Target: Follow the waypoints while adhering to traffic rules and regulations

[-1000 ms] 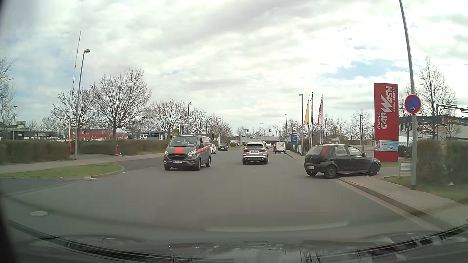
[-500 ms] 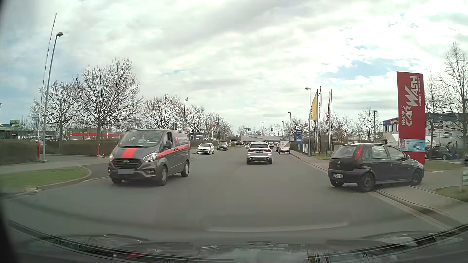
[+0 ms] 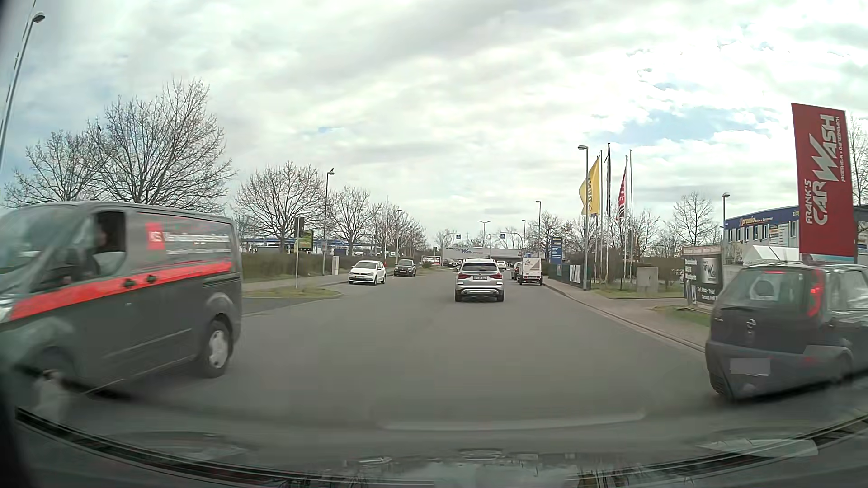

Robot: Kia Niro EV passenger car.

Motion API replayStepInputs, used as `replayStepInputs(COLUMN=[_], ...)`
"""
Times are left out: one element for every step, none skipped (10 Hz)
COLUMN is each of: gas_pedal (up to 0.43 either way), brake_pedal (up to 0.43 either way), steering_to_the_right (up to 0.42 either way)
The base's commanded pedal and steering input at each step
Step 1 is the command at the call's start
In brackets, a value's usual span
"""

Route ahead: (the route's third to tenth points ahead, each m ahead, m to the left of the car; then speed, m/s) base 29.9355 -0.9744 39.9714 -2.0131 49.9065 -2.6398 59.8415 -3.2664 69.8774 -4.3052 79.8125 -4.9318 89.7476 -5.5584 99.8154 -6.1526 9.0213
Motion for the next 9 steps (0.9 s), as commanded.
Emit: replayStepInputs(gas_pedal=[0.26, 0.26, 0.248, 0.248, 0.248, 0.248, 0.24, 0.24, 0.209], brake_pedal=[0.0, 0.0, 0.0, 0.0, 0.0, 0.0, 0.0, 0.0, 0.0], steering_to_the_right=[0.026, 0.026, 0.026, 0.023, 0.016, 0.01, 0.007, 0.007, 0.006])
